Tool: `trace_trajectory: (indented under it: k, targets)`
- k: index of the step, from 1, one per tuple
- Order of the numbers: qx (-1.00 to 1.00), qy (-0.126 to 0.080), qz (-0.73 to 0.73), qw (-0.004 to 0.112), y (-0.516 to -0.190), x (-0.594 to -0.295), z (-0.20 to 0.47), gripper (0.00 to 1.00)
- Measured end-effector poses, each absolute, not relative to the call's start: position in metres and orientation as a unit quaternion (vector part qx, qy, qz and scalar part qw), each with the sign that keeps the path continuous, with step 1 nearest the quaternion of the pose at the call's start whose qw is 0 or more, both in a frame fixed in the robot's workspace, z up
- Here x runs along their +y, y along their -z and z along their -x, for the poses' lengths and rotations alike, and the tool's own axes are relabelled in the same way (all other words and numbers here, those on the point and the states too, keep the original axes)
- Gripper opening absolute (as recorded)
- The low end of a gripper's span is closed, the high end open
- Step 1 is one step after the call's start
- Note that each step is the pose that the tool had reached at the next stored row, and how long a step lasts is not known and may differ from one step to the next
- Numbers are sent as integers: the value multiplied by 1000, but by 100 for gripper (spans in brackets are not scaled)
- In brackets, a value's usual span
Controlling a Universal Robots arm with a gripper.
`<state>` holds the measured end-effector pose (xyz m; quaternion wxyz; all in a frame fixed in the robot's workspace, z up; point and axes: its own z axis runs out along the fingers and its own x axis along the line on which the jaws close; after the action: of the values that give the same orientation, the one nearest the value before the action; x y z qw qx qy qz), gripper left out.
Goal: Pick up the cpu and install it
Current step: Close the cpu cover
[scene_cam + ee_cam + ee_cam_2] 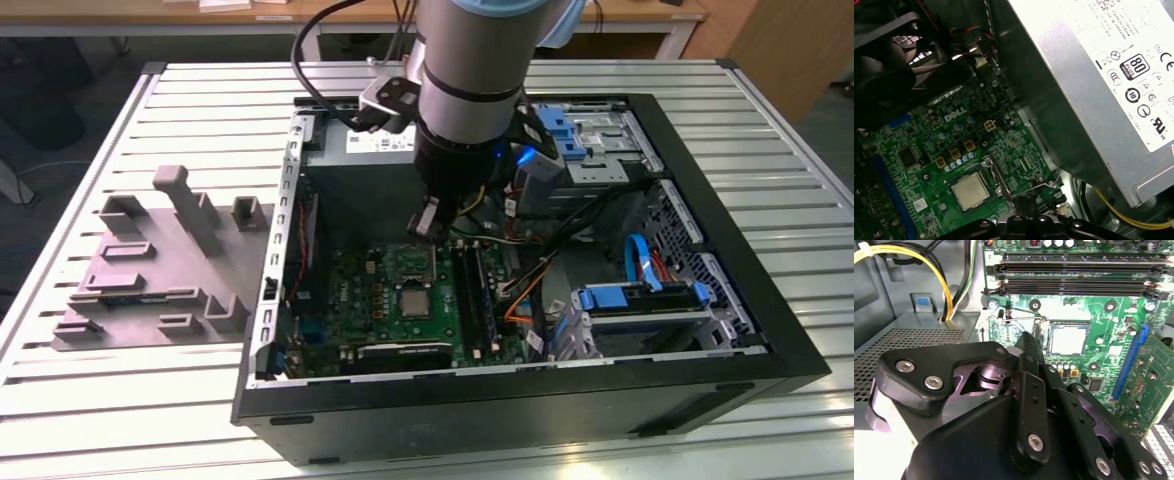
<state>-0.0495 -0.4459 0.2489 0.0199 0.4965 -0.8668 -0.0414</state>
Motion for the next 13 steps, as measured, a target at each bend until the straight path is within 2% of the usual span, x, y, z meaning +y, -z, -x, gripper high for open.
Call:
trace_trajectory:
  k: [7,13]
  targets:
    - [-867,21,-497,31,-249,-446,50,11]
    - [-867,-11,-496,50,-249,-446,51,11]
